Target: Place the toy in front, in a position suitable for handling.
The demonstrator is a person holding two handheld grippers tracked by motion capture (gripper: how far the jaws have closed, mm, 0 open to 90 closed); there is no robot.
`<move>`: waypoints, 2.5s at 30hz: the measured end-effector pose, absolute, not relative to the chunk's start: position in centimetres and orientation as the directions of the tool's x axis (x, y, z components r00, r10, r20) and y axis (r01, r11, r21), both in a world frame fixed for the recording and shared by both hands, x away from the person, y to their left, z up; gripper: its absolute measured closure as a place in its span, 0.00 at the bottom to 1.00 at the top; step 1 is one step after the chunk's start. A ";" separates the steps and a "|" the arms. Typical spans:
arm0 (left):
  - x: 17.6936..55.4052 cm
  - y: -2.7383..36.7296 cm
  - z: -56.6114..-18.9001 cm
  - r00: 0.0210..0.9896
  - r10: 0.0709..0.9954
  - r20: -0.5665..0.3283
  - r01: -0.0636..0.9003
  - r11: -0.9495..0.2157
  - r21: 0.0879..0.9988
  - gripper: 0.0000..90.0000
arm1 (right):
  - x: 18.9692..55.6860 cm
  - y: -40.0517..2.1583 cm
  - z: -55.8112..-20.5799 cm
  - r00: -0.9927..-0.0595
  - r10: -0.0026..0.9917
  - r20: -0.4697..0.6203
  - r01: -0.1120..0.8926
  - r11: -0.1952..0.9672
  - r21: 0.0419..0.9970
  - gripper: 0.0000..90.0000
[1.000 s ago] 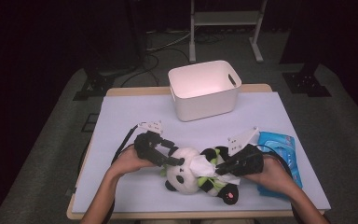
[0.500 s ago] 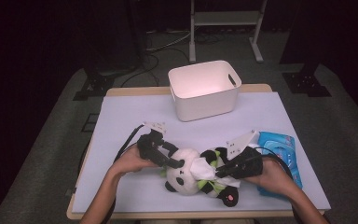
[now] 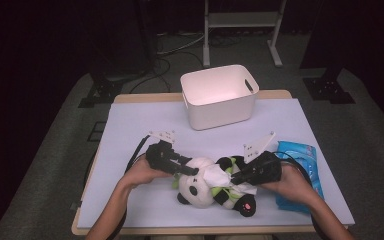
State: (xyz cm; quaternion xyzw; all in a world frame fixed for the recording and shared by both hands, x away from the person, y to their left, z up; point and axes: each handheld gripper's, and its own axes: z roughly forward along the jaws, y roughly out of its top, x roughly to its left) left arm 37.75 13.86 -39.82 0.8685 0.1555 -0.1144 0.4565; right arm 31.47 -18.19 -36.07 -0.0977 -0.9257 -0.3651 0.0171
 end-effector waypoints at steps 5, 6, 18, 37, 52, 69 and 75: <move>37.6 14.1 -39.9 0.933 0.183 -0.309 0.359 -0.491 0.794 0.72 | 31.5 -17.9 -35.8 -0.982 0.175 0.071 0.177 0.729 0.661 0.95; 37.5 14.1 -39.9 0.936 0.186 -0.300 0.353 -0.492 0.796 0.72 | 31.6 -17.9 -35.7 -0.982 0.176 0.064 0.174 0.731 0.660 0.95; 37.9 14.3 -38.6 0.947 0.212 -0.240 0.314 -0.471 0.824 0.73 | 33.0 -17.8 -35.3 -0.978 0.209 0.031 0.175 0.723 0.668 0.95; 38.3 14.6 -40.1 0.866 0.144 -0.480 0.482 -0.499 0.720 0.21 | 30.5 -16.9 -36.3 -0.990 0.140 0.018 0.119 0.762 0.637 0.96; 38.6 13.3 -40.6 0.860 0.149 -0.488 0.481 -0.557 0.677 0.22 | 30.6 -16.7 -36.1 -0.991 0.134 0.008 0.109 0.768 0.631 0.96; 36.9 14.1 -36.8 0.978 0.190 -0.087 0.167 -0.462 0.871 0.52 | 32.3 -16.9 -35.2 -0.973 0.219 -0.068 0.127 0.760 0.637 0.96; 36.0 15.4 -38.0 0.978 0.195 -0.071 0.161 -0.494 0.854 0.48 | 31.7 -16.4 -35.5 -0.980 0.194 -0.032 0.126 0.746 0.654 0.97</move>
